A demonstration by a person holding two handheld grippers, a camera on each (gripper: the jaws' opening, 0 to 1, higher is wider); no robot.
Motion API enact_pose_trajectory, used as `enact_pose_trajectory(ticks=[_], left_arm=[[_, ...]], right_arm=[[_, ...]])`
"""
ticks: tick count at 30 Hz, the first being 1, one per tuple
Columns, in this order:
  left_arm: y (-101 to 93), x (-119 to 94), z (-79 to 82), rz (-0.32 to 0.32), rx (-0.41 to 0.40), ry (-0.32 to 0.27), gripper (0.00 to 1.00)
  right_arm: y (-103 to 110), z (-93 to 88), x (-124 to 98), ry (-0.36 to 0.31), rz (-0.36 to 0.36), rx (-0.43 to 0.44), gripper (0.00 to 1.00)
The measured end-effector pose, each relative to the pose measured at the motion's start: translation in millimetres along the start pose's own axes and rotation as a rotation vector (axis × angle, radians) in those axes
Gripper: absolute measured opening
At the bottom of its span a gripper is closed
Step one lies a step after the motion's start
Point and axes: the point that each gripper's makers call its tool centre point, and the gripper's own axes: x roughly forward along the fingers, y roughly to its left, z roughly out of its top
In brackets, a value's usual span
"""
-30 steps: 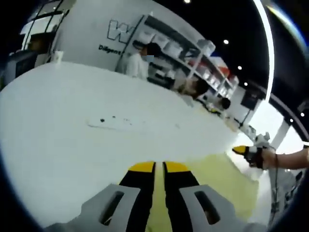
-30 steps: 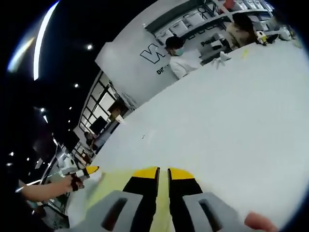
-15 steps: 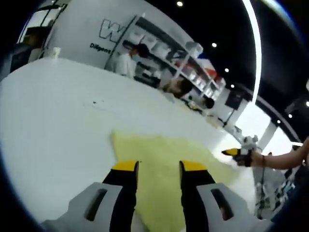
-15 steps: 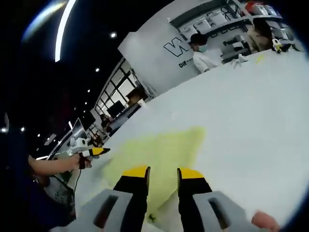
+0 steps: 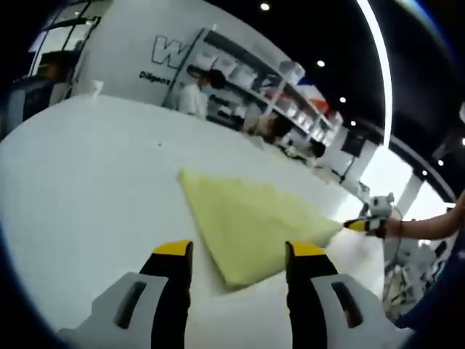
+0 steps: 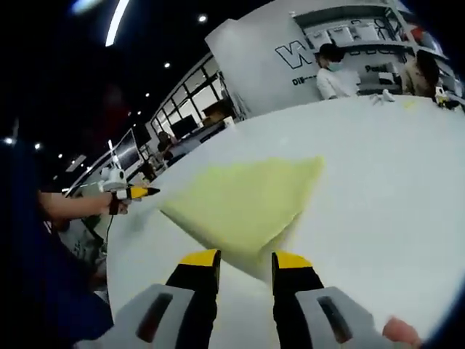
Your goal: Fold the garment on the visible template until the final outline fits inside the template.
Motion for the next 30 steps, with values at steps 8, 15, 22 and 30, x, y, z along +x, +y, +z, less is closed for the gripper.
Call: enact_pose_trajectory(ticks=[8, 15, 22, 30], left_arm=[[-9.1, -7, -31.6, -0.026, 0.111, 0.110, 0.51], [-6.4, 3, -33.5, -0.012, 0.125, 0.123, 0.48], [-18.9, 14, -43.9, -0.049, 0.209, 0.202, 0.46], [-34.3, 23, -20.9, -0.071, 0.218, 0.135, 0.46]], right_arm=[[4, -2.8, 2, 0.007, -0.029, -0.023, 0.27], [1, -6.9, 6, 0.038, -0.041, -0.037, 0.27], [9, -15.6, 13, 0.099, -0.031, -0.076, 0.27], [14, -2.8, 15, 0.053, -0.010, -0.076, 0.28]])
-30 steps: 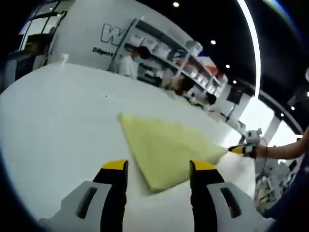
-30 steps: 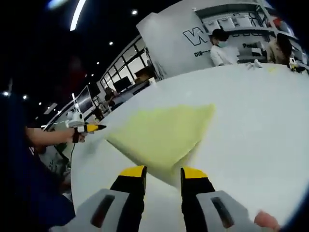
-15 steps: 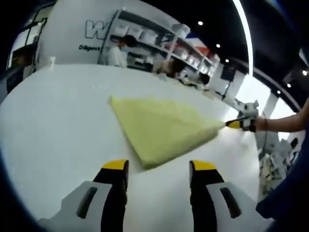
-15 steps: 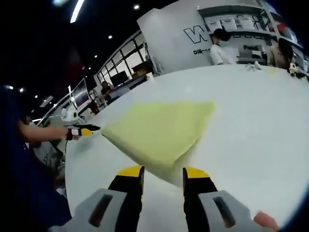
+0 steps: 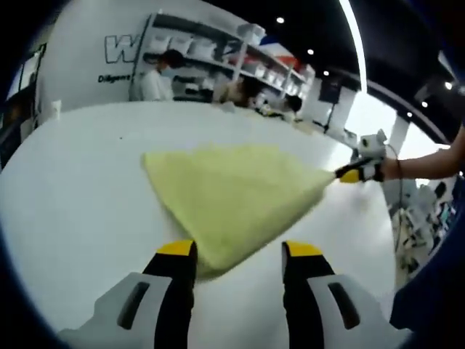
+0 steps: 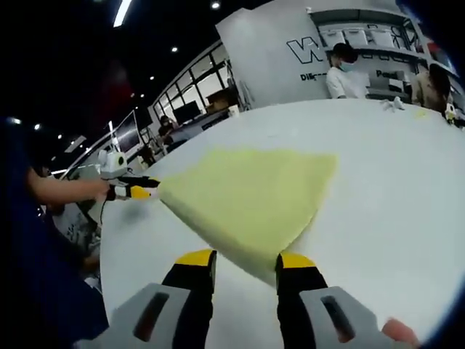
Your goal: Fold the garment on the visible template until the final outline fits inside the template.
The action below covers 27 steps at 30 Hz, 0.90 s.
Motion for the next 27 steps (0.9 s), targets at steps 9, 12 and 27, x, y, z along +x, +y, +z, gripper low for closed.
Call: enact_pose_trajectory(ticks=[9, 12, 27], left_arm=[[3.1, -1, -16.3, -0.007, 0.023, 0.065, 0.43], [3.1, -1, -20.2, -0.014, 0.028, 0.084, 0.42], [19.9, -3, -14.8, 0.007, -0.005, 0.048, 0.14]], right_arm=[[-5, -9.0, 0, 0.024, -0.006, 0.010, 0.24], [-7, -10.0, 0, 0.026, -0.007, 0.015, 0.22], [-14, -1.6, 1, 0.000, -0.012, 0.074, 0.08]])
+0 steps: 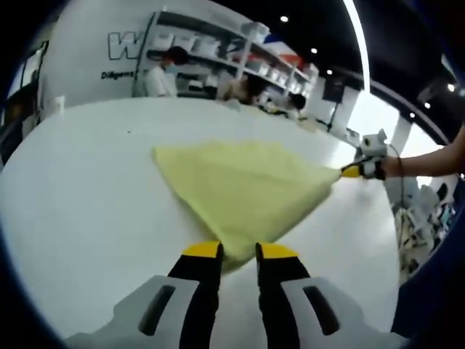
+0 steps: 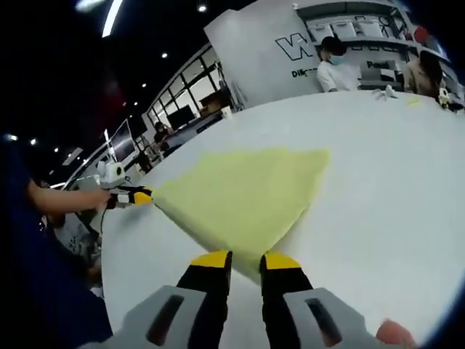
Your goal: Fold the garment on the visible template until the final outline fits inside the template.
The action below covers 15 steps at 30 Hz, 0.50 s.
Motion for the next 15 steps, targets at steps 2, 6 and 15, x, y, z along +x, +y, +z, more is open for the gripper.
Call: enact_pose_trajectory(ticks=[2, 6, 15], left_arm=[[5.7, -2, -0.3, 0.005, -0.010, -0.004, 0.10], [8.0, -2, 0.6, 0.017, -0.028, -0.012, 0.04], [7.7, -7, -6.7, 0.040, -0.080, -0.022, 0.02]], right_arm=[[1, -0.4, -1, 0.008, -0.004, -0.006, 0.05], [1, -0.8, 0, 0.012, -0.005, -0.002, 0.00], [6, 2.6, -8, -0.030, -0.007, 0.060, 0.00]])
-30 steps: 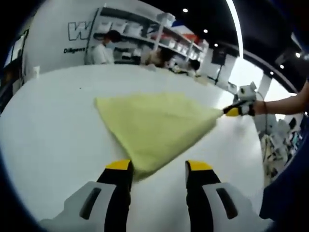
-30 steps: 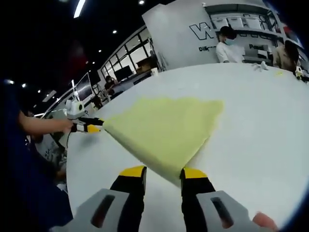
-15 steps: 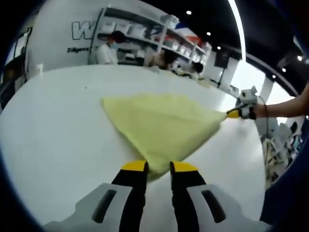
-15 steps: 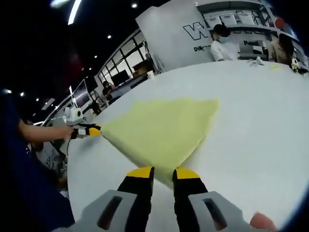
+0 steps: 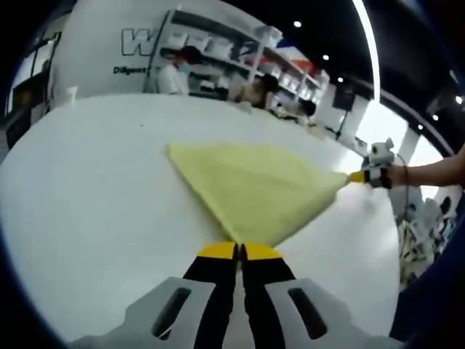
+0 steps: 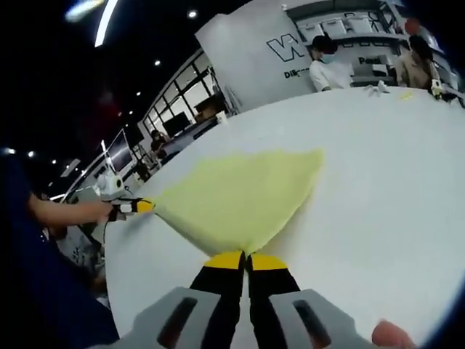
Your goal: Fold the garment on the visible template until the final outline fits inside the template.
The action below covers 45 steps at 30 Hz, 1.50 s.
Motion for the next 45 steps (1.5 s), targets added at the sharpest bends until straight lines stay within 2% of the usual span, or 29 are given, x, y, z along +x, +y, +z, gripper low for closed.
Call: enact_pose_trajectory(ticks=[2, 6, 12, 19, 24, 29, 32, 38, 41, 44, 45], left_arm=[[-1.5, -2, -1.8, -0.014, -0.030, -0.007, 0.02], [-8.3, -9, -10.0, -0.030, -0.037, 0.002, 0.02], [-22.2, -38, -30.3, -0.073, -0.069, 0.019, 0.02], [-47.6, -67, -53.7, -0.100, -0.077, 0.051, 0.02], [-52.4, -79, -65.8, -0.096, -0.078, 0.054, 0.02], [-47.0, -82, -66.5, -0.066, -0.089, 0.043, 0.02], [-42.3, -85, -67.5, -0.044, -0.097, 0.043, 0.02], [-26.2, -104, -68.4, 0.018, -0.118, 0.020, 0.01], [-21.2, -115, -62.8, 0.043, -0.135, -0.016, 0.01], [-22.2, -120, -58.6, 0.036, -0.133, -0.034, 0.01], [-26.6, -119, -55.4, 0.027, -0.127, -0.041, 0.01]], right_arm=[[10, -2.1, -6, 0.002, 0.005, 0.000, 0.00], [12, -10.3, -10, 0.021, 0.015, -0.008, 0.00], [31, -39.8, -30, 0.052, 0.056, 0.000, 0.00], [52, -63.4, -49, 0.070, 0.085, -0.003, 0.00], [62, -74.6, -58, 0.058, 0.085, 0.007, 0.00], [50, -80.1, -61, 0.056, 0.052, 0.030, 0.00], [51, -77.9, -65, 0.048, 0.044, 0.026, 0.00], [49, -82.7, -69, 0.048, 0.032, 0.027, 0.00], [48, -82.4, -74, 0.036, 0.018, 0.029, 0.00], [38, -79.6, -78, 0.019, -0.028, 0.024, 0.00], [44, -77.6, -79, 0.015, -0.024, 0.003, 0.00]])
